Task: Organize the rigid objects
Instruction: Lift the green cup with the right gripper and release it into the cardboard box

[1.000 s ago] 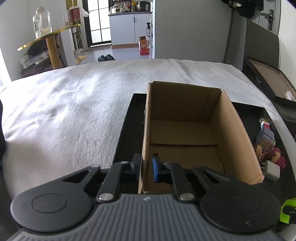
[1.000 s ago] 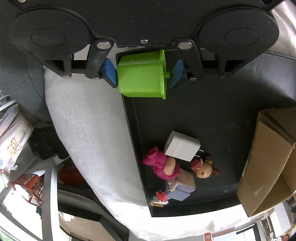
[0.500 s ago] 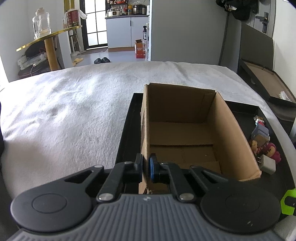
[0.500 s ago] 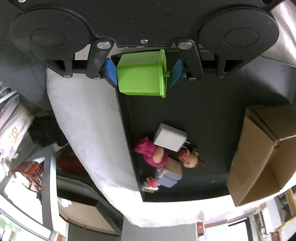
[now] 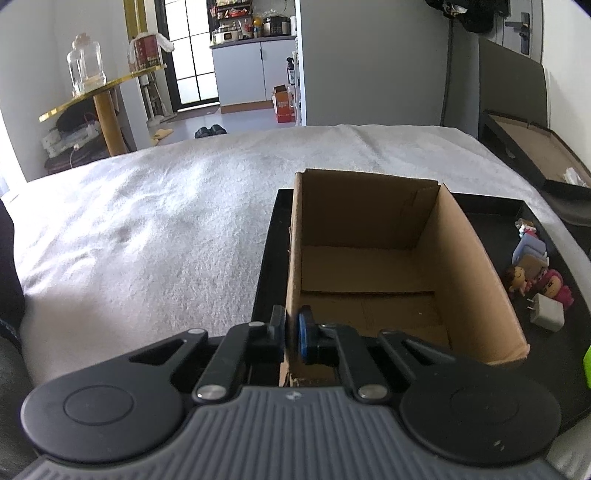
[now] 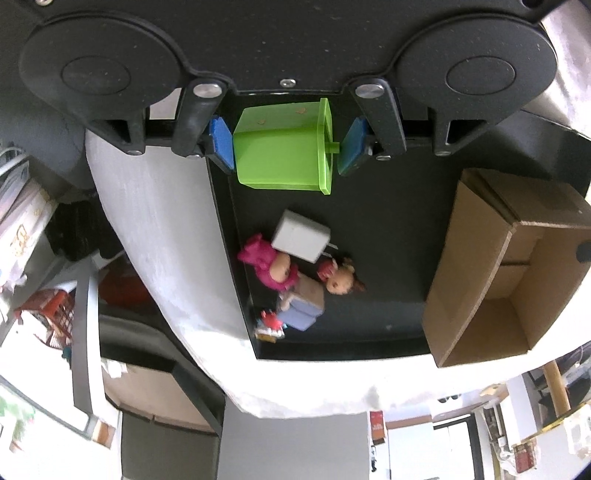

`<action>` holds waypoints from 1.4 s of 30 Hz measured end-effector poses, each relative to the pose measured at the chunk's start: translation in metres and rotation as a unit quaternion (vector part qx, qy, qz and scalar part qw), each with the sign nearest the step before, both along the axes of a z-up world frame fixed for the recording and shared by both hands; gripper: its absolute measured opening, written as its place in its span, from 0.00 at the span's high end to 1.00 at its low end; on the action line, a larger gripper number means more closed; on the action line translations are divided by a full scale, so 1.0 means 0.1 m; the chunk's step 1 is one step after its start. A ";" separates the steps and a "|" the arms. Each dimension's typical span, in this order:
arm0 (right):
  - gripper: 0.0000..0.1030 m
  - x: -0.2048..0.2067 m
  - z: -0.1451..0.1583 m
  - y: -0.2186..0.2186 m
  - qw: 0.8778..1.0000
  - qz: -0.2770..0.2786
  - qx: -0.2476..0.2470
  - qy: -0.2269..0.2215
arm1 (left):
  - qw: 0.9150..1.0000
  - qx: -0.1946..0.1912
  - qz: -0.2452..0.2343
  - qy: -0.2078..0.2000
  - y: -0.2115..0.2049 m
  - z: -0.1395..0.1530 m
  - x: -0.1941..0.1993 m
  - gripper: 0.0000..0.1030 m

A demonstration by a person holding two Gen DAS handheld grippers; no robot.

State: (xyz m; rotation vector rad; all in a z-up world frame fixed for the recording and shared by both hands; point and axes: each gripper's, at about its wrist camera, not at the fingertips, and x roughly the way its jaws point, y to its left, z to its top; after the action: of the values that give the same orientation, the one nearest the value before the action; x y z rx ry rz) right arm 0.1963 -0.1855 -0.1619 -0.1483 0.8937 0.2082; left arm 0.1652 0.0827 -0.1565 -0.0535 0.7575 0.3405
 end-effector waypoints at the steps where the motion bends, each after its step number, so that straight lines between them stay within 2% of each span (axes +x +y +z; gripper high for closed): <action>1: 0.43 0.00 0.03 0.02 1.000 0.003 0.000 -0.005 | 1.000 0.004 0.000 0.000 -0.01 0.00 0.00 0.94; 21: 0.43 0.28 0.46 0.68 0.994 0.080 0.029 -0.067 | 0.999 0.052 -0.012 0.005 -0.10 -0.06 0.05 0.93; 29: 0.43 0.38 0.50 1.08 0.987 0.134 0.030 -0.085 | 0.999 0.037 -0.017 -0.001 0.00 -0.07 0.07 0.93; 42: 0.45 0.53 0.46 1.59 0.968 0.229 0.013 -0.100 | 1.000 -0.006 -0.019 -0.004 0.17 -0.08 0.10 0.93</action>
State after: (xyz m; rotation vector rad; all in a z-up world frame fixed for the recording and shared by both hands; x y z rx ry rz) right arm 0.2492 -0.0267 -0.1159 -0.3456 0.6454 0.6244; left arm 0.1752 0.1002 -0.1649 -0.0509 0.7520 0.2988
